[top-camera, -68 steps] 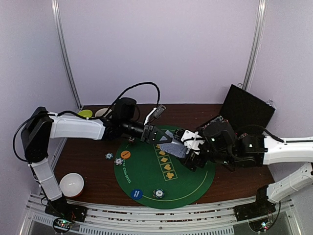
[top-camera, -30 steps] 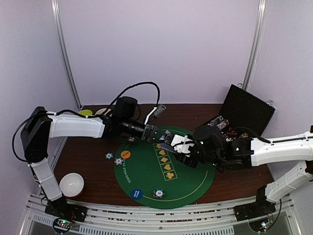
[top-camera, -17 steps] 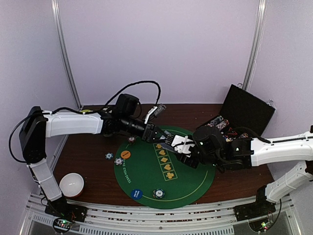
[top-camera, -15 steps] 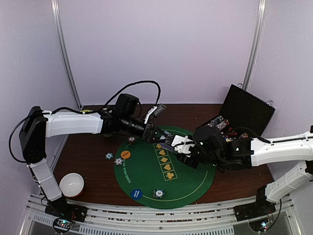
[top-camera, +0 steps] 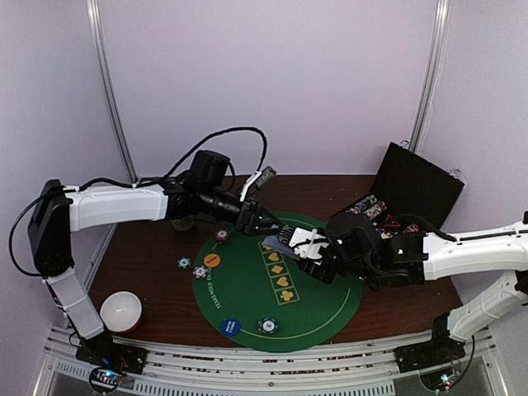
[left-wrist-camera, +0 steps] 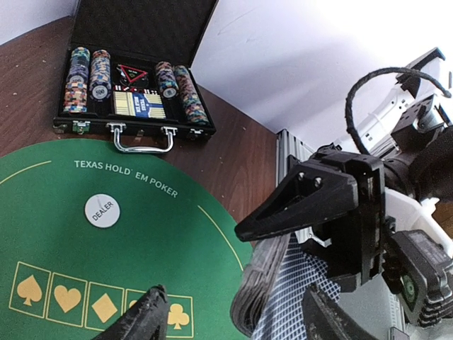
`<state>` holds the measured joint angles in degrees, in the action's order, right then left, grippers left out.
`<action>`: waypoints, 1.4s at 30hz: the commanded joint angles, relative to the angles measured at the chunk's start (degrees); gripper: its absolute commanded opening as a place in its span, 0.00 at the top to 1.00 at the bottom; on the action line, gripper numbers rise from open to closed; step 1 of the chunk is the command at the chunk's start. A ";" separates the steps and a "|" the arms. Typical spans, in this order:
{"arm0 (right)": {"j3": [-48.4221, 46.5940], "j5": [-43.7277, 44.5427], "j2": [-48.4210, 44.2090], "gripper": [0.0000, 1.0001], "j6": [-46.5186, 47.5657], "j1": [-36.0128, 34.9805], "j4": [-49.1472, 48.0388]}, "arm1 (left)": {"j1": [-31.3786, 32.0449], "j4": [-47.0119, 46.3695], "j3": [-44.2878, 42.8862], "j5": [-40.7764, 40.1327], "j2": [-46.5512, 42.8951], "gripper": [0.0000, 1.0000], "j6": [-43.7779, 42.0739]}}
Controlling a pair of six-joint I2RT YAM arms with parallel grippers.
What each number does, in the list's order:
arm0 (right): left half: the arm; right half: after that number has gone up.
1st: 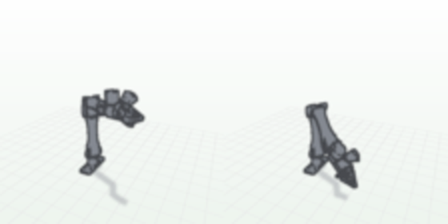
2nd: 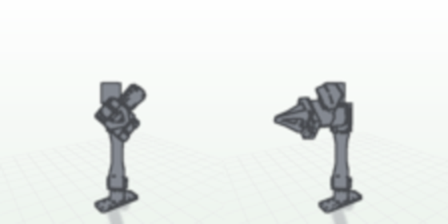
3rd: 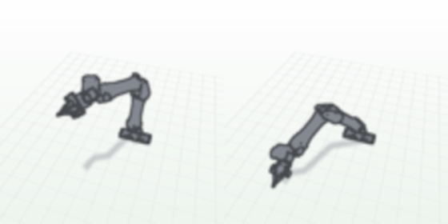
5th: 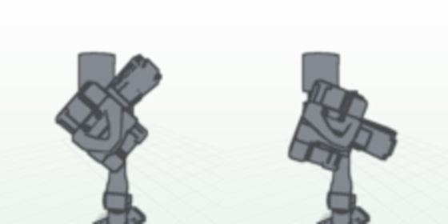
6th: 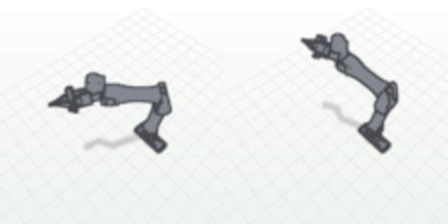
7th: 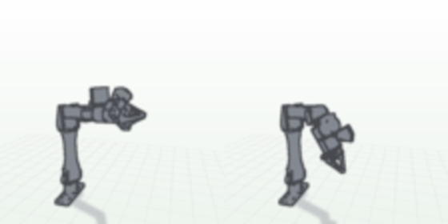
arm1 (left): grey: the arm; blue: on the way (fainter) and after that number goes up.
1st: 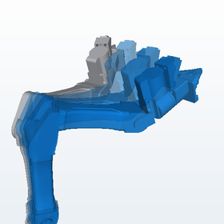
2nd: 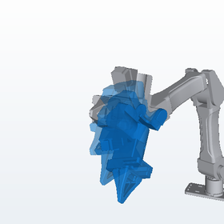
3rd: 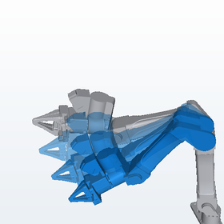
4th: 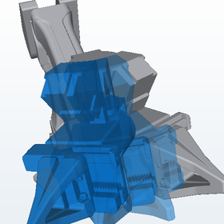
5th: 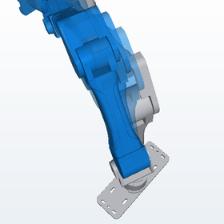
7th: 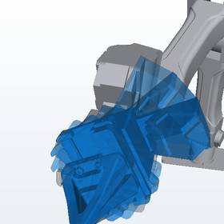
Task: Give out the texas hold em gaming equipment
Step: Pass from the left arm to the right, then pick up the poker card from the face-down deck piles.
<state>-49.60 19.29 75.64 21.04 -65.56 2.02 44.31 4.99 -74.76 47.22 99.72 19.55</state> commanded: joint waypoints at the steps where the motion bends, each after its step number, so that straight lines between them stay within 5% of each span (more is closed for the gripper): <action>1: -0.18 1.03 -1.45 0.50 -0.29 -0.32 -0.01 | -1.24 1.75 -1.91 -2.46 -2.60 0.33 -1.71; 19: 0.19 1.85 -1.44 0.51 -0.03 -0.29 0.18 | -1.25 8.72 -1.37 -0.99 -5.22 0.60 -1.24; 28: 0.15 1.85 -1.37 0.51 0.10 -0.34 0.35 | -1.04 9.68 -0.47 -1.63 -4.81 0.61 -1.35; 42: -0.25 2.08 -0.85 0.52 1.15 -0.31 0.26 | -0.03 9.68 -0.91 0.03 -3.79 0.76 -2.02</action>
<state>-49.56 20.16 75.64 21.50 -65.56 2.09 43.99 15.11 -75.77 45.74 95.79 18.24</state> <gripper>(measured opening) 0.484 0.237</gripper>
